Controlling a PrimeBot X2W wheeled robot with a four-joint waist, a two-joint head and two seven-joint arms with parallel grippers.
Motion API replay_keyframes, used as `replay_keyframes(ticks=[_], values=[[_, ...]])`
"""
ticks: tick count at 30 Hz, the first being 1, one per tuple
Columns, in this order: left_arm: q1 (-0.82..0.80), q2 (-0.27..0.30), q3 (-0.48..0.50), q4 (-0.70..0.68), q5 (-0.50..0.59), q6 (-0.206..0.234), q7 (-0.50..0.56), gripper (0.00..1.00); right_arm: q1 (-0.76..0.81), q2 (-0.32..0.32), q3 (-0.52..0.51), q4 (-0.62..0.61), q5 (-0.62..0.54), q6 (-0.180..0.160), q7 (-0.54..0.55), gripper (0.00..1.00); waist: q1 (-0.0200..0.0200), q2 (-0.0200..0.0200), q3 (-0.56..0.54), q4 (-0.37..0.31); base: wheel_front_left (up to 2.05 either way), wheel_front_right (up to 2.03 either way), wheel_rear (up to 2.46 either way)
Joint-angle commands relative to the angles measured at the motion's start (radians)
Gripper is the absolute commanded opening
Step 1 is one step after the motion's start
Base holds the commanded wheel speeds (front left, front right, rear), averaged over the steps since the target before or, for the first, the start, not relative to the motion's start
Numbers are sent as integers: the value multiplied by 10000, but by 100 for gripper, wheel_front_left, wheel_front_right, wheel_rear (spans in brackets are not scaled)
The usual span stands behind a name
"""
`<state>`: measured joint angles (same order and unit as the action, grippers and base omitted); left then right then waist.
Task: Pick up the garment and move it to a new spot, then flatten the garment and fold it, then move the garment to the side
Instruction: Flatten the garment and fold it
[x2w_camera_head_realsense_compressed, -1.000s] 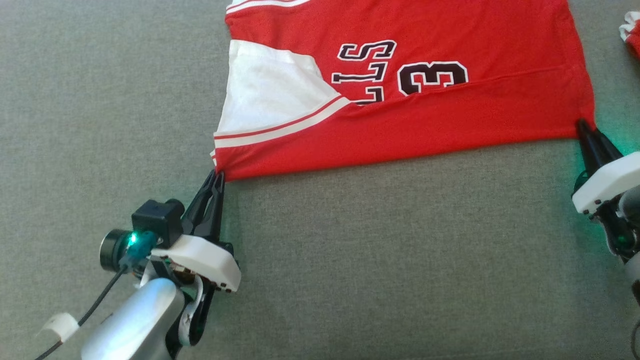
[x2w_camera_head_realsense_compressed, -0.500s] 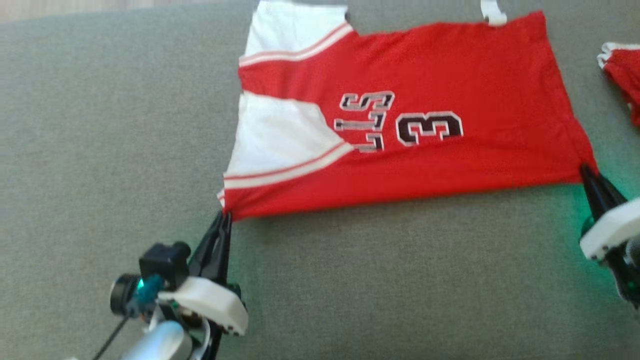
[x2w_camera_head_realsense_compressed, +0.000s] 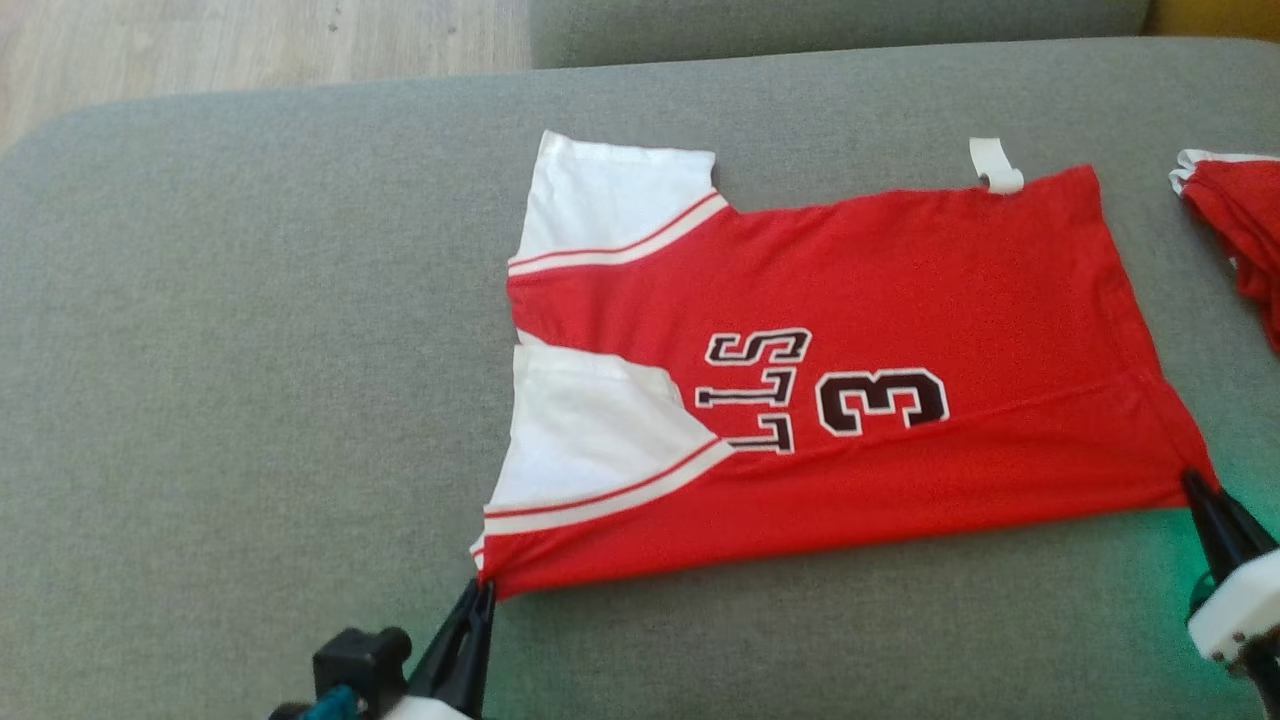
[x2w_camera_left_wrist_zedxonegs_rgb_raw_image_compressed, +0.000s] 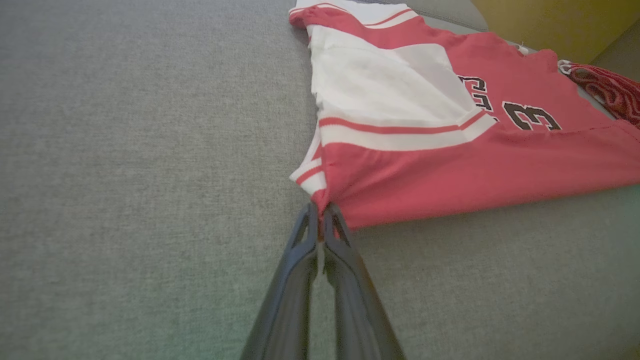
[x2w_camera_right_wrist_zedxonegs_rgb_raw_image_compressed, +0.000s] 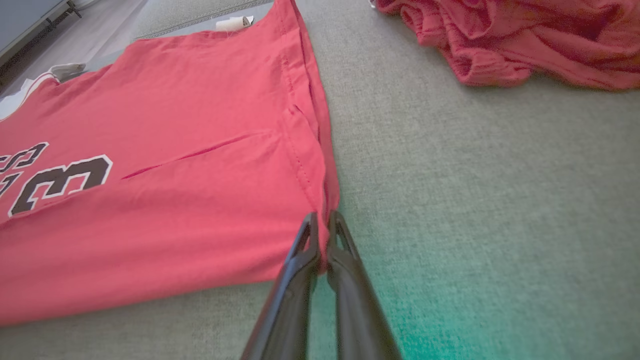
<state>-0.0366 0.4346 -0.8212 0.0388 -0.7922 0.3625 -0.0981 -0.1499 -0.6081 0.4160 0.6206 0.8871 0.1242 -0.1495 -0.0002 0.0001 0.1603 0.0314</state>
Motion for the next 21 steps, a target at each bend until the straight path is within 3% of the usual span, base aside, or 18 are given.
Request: replay_keyframes(ticks=[1,11,12,13,14,15,21], values=[[-153,297,274,-263,-40,107,-74,0,236,-516,-110,-160,-79,65,-77,0,2,-1,-32,0,0,0,0],[-78,198,-61,-247,20,222,230,0,1098,-217,-802,-625,-550,65,415,2,2,-1,-83,-14,0,0,0],[-90,180,-81,-210,15,226,259,0,1141,-183,-866,-681,-608,65,450,33,2,-1,-82,-25,0,0,0],[-106,152,-72,-186,0,251,274,13,1184,-160,-941,-739,-679,65,458,89,2,-1,-79,-36,0,0,0],[-125,121,-48,-182,-14,293,279,78,1215,-143,-1061,-780,-769,65,415,100,2,-1,-72,-44,0,0,0],[-172,113,-33,-192,33,350,256,100,1237,-128,-1189,-841,-867,65,356,100,2,-1,-62,-53,0,0,0],[-741,190,352,-428,273,647,56,100,1163,-41,-1839,-1402,-1481,65,-85,100,2,-1,188,-161,0,0,0]])
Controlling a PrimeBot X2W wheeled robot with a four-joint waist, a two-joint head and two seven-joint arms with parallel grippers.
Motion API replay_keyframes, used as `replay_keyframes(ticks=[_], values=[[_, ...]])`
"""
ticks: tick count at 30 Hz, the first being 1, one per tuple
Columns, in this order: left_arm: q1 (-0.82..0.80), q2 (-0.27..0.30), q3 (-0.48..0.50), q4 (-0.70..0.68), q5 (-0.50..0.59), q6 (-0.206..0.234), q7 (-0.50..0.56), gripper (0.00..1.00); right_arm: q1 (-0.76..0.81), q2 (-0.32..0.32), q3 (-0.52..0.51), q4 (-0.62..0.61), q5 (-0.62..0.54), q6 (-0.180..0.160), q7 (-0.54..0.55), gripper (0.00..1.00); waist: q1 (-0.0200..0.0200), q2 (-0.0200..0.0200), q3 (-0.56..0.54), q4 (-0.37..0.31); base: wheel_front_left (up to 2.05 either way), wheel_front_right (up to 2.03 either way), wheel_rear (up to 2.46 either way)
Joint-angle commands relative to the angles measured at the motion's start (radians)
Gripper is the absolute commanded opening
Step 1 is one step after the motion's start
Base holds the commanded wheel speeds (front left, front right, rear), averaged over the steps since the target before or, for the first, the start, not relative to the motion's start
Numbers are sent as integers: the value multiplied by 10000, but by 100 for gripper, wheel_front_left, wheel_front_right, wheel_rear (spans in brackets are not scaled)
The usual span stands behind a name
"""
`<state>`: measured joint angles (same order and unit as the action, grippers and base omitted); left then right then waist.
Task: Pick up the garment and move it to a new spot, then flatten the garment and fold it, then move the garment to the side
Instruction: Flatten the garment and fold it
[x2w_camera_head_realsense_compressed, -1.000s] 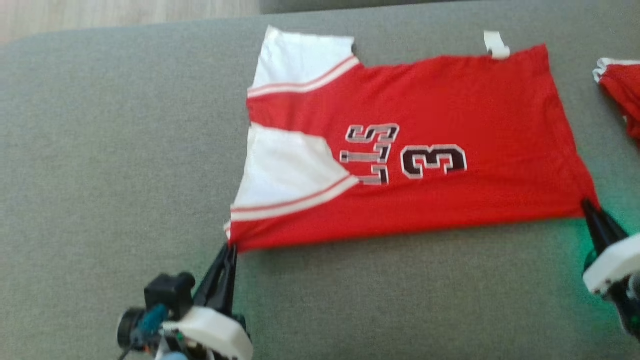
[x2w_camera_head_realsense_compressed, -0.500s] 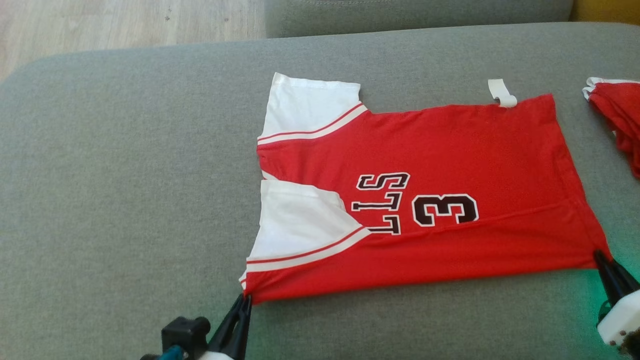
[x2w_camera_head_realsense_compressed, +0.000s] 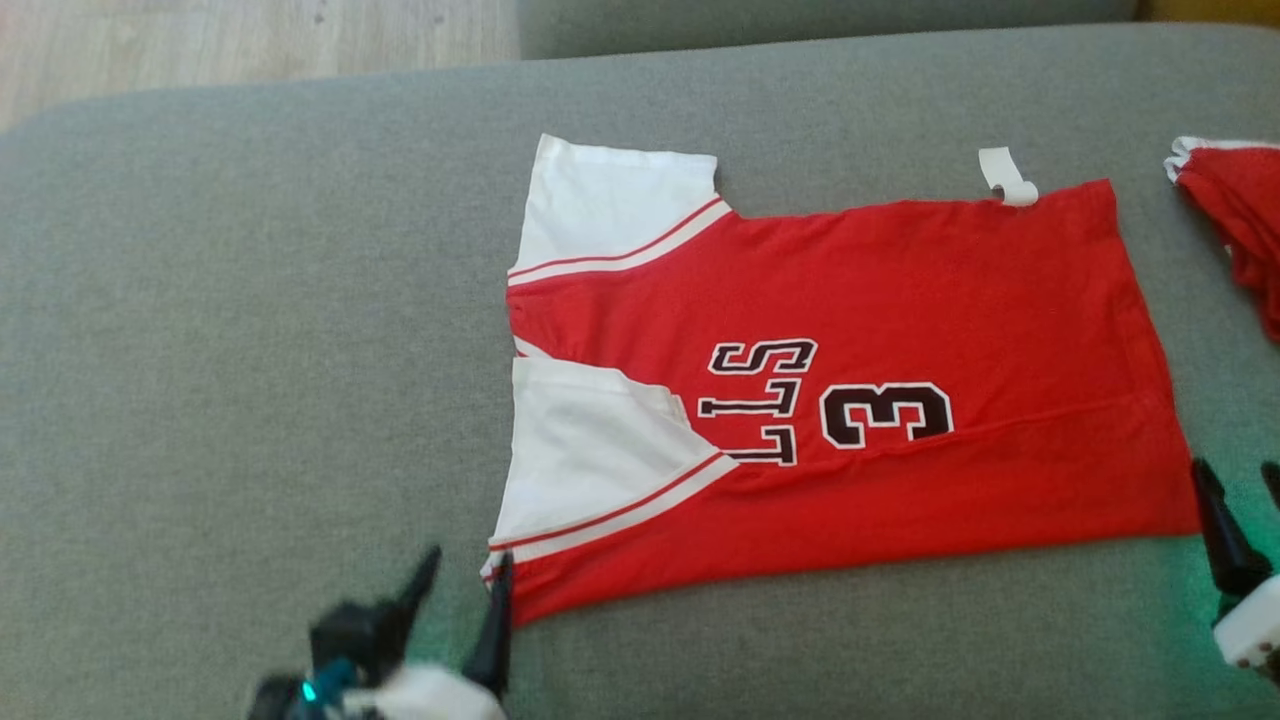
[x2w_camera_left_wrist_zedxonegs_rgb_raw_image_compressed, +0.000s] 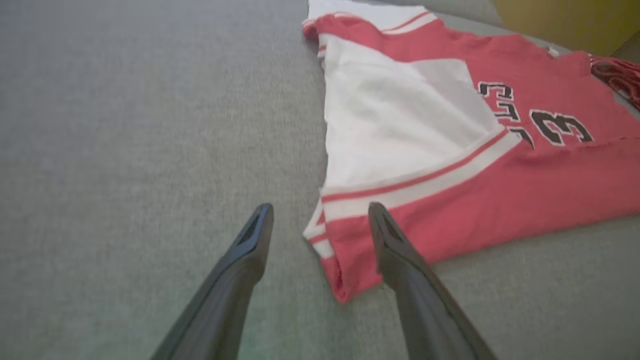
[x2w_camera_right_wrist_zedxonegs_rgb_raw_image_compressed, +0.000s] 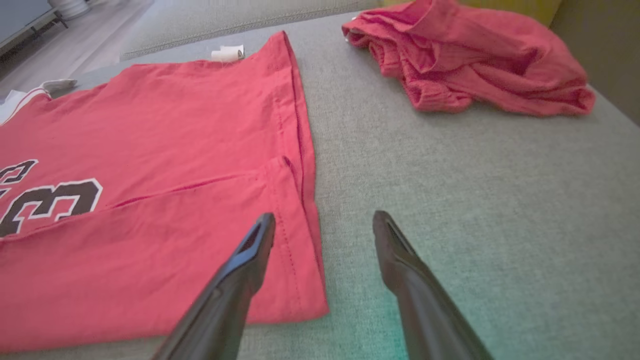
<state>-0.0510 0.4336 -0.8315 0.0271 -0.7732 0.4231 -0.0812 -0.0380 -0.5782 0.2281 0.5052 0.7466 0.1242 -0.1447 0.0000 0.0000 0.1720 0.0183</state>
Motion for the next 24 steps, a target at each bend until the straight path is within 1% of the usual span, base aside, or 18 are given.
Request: replay_keyframes(ticks=[1,3,5,7,10,14,18,21,24], values=[[-828,225,579,-352,134,74,-141,100,8,-293,-85,-384,-195,65,-171,100,0,0,151,-50,0,0,0],[-1489,356,730,-393,333,33,-51,100,-88,-186,-285,-680,-437,65,-140,100,0,0,394,-81,0,0,0],[-2452,498,836,-415,590,-150,170,100,-236,-68,-478,-982,-663,65,-51,100,0,0,733,-112,0,0,0],[-3595,604,952,-332,737,-505,521,100,-415,25,-598,-1294,-871,65,89,100,0,0,1091,-153,0,0,0],[-5410,804,1081,158,901,-1116,1281,100,-752,163,-711,-1713,-1159,65,268,100,0,0,1612,-291,0,0,0],[-7650,846,1124,1442,784,-2138,2480,100,-1141,358,-796,-2046,-1444,65,393,100,0,0,2167,-514,0,0,0],[-9575,752,996,2979,672,-2997,3816,100,-1493,537,-721,-2237,-1585,65,480,100,0,0,2648,-869,0,0,0],[-10635,583,851,4141,484,-3444,4952,100,-1676,670,-661,-2261,-1634,65,467,100,0,0,2931,-1154,0,0,0],[-11405,463,747,5097,347,-3780,5790,100,-1857,829,-546,-2238,-1649,65,447,100,0,0,3177,-1473,0,0,0]])
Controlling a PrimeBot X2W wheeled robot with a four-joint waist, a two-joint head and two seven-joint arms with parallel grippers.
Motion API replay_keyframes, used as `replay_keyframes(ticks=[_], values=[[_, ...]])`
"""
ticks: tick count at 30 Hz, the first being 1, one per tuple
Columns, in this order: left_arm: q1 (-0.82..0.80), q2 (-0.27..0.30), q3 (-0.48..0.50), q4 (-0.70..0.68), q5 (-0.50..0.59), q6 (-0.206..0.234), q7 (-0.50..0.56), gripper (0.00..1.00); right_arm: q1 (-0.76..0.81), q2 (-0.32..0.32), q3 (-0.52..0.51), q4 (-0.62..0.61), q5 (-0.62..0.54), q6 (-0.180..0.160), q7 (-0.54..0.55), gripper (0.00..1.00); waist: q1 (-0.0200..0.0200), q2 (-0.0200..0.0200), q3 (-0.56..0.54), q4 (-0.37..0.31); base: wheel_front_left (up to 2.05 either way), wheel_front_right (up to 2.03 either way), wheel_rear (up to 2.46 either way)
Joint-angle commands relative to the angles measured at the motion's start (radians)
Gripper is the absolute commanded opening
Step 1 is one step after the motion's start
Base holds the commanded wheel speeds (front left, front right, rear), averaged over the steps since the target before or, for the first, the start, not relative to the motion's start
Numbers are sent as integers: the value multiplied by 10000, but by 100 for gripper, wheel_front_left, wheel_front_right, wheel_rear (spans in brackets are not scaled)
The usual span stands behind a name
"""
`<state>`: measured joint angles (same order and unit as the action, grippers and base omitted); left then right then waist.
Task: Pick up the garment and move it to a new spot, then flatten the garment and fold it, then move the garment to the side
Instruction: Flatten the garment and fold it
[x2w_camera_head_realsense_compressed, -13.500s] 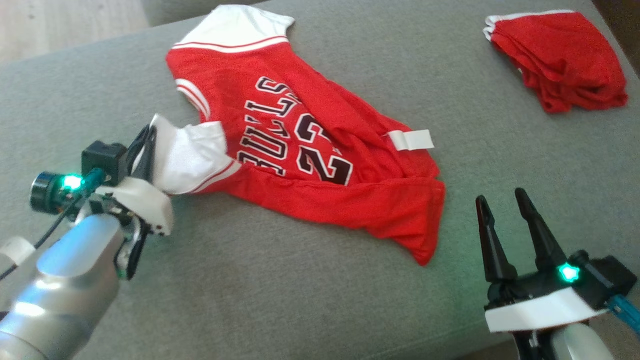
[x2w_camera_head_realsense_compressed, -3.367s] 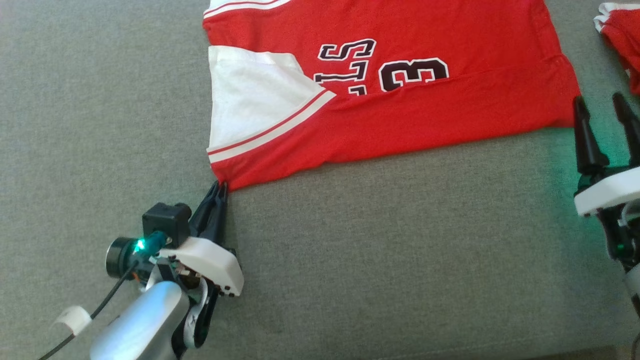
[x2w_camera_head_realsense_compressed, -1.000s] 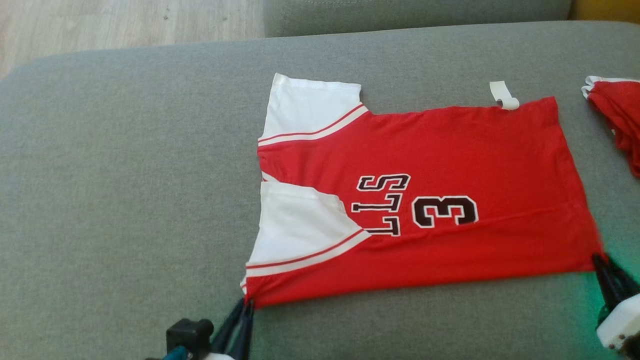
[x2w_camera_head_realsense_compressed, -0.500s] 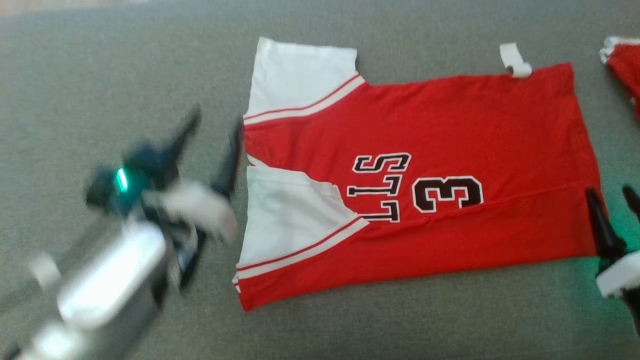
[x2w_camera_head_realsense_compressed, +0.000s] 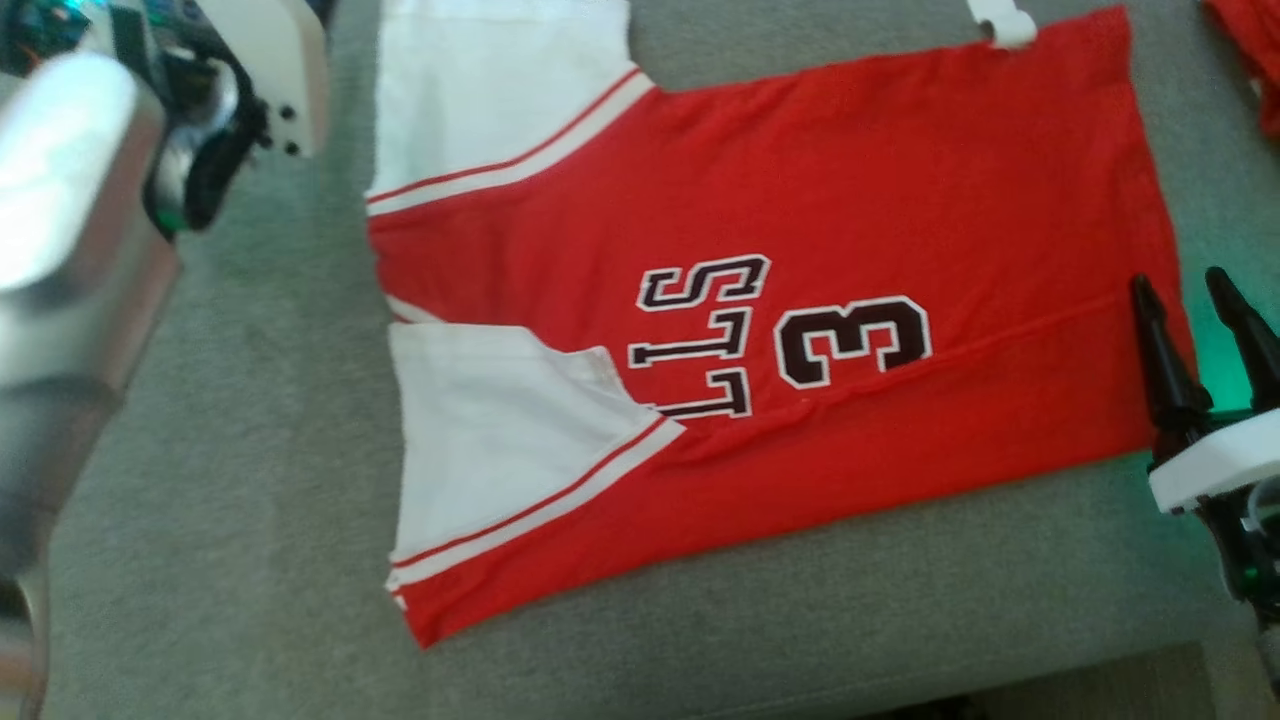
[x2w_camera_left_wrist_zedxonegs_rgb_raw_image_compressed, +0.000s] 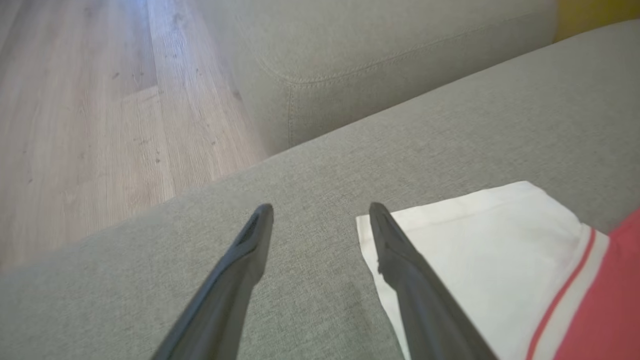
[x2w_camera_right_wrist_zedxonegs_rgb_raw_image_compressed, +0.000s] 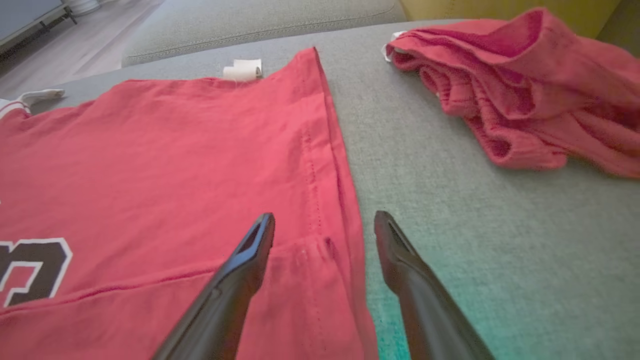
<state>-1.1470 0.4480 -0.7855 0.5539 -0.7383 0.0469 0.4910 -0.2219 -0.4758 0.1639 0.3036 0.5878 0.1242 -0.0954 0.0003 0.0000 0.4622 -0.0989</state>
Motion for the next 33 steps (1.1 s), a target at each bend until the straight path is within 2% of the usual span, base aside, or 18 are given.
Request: replay_keyframes(ticks=[1,7,20,21,23,24,25,26,33], values=[[-634,288,226,66,5,-86,285,100,-71,-152,133,-201,-53,65,-55,100,-3,0,345,-395,0,0,0],[-1236,180,-76,1084,51,-265,1250,100,-216,-20,247,-55,-15,65,-206,100,-3,0,646,-803,0,0,0],[-1402,197,-403,1908,233,-429,1383,100,-362,138,363,172,65,65,-367,100,-3,0,854,-1041,0,0,0],[-1387,189,-430,1925,216,-479,1419,86,-363,136,353,189,70,65,-377,100,-3,0,857,-1032,0,0,0],[-1373,175,-450,1935,172,-545,1453,41,-370,122,322,221,82,65,-383,100,-3,0,859,-1007,0,0,0],[-1371,172,-478,1921,170,-601,1449,29,-377,113,301,234,85,65,-382,100,-3,0,857,-992,0,0,0],[-1369,181,-534,1885,196,-700,1428,5,-386,104,284,241,86,65,-378,100,-3,0,851,-976,0,0,0],[-1362,191,-563,1854,202,-780,1385,0,-402,93,266,243,83,65,-368,100,-3,0,845,-960,0,0,0],[-1342,88,-509,1498,241,-1085,203,0,-767,-1,50,63,399,65,-38,100,-3,0,624,-735,0,0,0]])
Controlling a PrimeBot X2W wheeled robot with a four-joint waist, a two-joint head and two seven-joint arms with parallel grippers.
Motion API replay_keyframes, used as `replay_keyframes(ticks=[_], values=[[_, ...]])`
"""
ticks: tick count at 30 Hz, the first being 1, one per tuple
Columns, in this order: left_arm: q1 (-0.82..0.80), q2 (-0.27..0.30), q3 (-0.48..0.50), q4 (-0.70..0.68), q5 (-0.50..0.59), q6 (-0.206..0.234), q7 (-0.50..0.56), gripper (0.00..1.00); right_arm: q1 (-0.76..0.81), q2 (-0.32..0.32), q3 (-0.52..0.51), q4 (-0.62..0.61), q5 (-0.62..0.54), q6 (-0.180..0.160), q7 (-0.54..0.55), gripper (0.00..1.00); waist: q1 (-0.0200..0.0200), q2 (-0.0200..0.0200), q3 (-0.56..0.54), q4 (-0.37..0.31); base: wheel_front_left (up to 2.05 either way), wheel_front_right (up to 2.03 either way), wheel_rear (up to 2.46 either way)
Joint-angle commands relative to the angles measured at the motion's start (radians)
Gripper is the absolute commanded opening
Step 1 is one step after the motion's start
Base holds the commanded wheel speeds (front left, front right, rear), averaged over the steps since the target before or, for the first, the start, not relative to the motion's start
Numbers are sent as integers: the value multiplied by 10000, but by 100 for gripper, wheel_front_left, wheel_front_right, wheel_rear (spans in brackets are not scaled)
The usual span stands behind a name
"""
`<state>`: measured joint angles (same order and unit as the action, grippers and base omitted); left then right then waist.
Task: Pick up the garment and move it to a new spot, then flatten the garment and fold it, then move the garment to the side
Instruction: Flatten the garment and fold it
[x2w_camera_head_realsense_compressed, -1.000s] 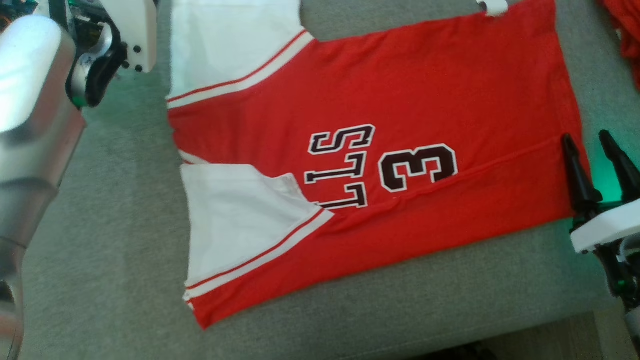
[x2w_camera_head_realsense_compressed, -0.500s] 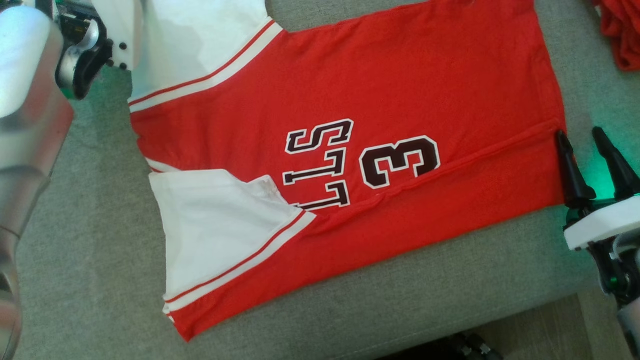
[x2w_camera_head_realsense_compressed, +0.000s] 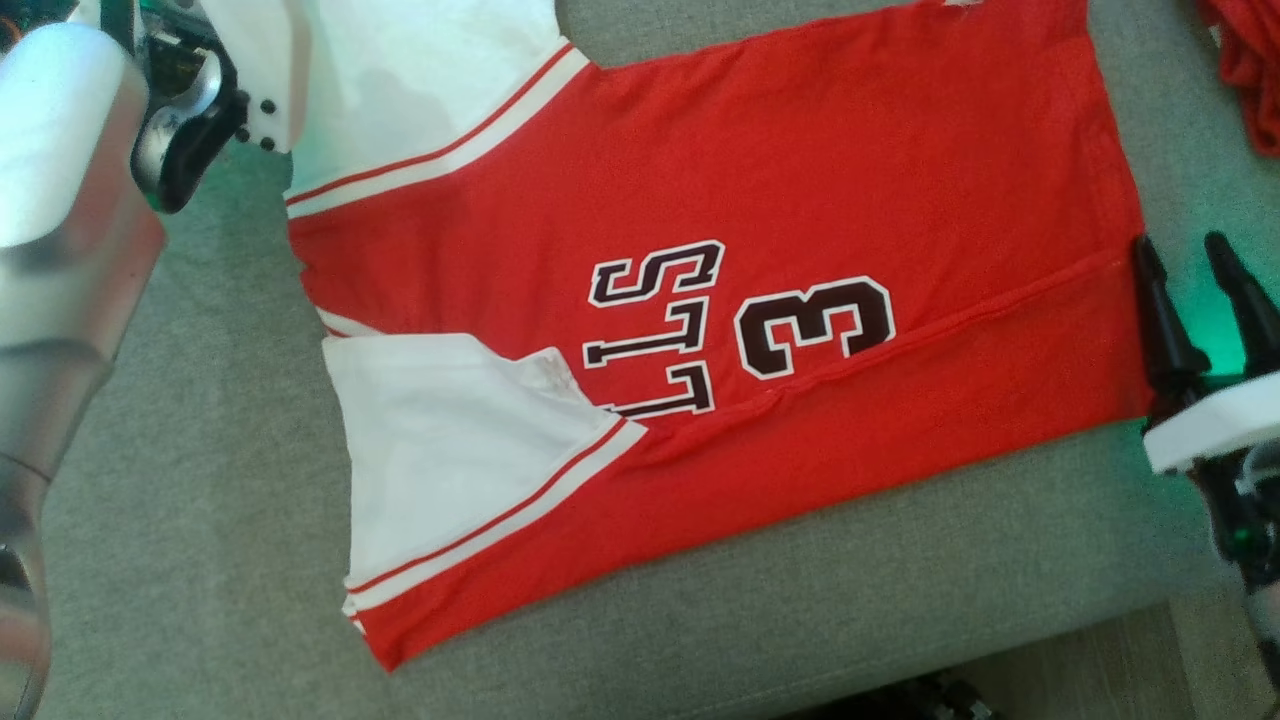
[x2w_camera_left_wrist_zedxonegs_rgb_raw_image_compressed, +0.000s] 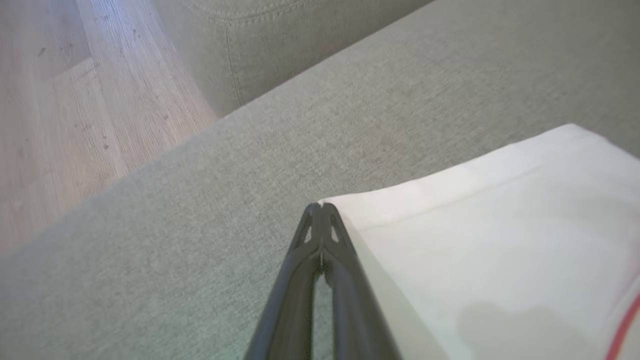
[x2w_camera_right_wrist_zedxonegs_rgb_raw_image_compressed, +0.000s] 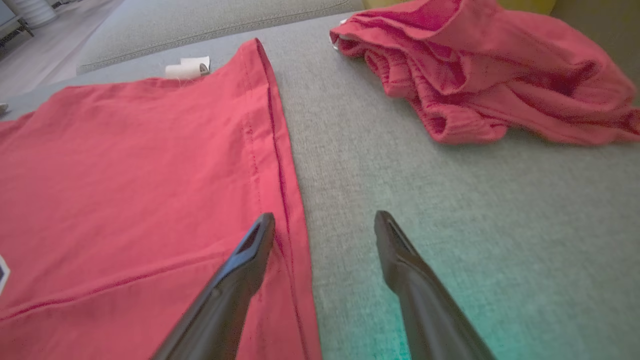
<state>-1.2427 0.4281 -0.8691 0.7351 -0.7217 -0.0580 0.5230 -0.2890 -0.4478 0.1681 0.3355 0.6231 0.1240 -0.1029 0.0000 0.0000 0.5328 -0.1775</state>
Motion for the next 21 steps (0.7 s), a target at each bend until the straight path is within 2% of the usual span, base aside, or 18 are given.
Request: replay_keyframes(ticks=[1,6,13,21], values=[[-390,271,305,-355,106,-74,-255,0,-226,-347,-13,-260,37,67,167,100,0,0,-141,89,0,0,0],[-468,136,186,-708,187,-257,-712,0,-1264,-498,-103,-97,103,67,1404,100,0,0,-412,322,0,0,0],[-617,77,-80,-1512,313,-425,-862,0,-3113,-509,449,786,-144,67,3046,100,0,0,-563,656,0,0,0],[-659,86,-293,-2357,394,-464,-812,0,-4747,-380,1184,2292,-146,67,3418,100,0,0,-491,996,0,0,0]])
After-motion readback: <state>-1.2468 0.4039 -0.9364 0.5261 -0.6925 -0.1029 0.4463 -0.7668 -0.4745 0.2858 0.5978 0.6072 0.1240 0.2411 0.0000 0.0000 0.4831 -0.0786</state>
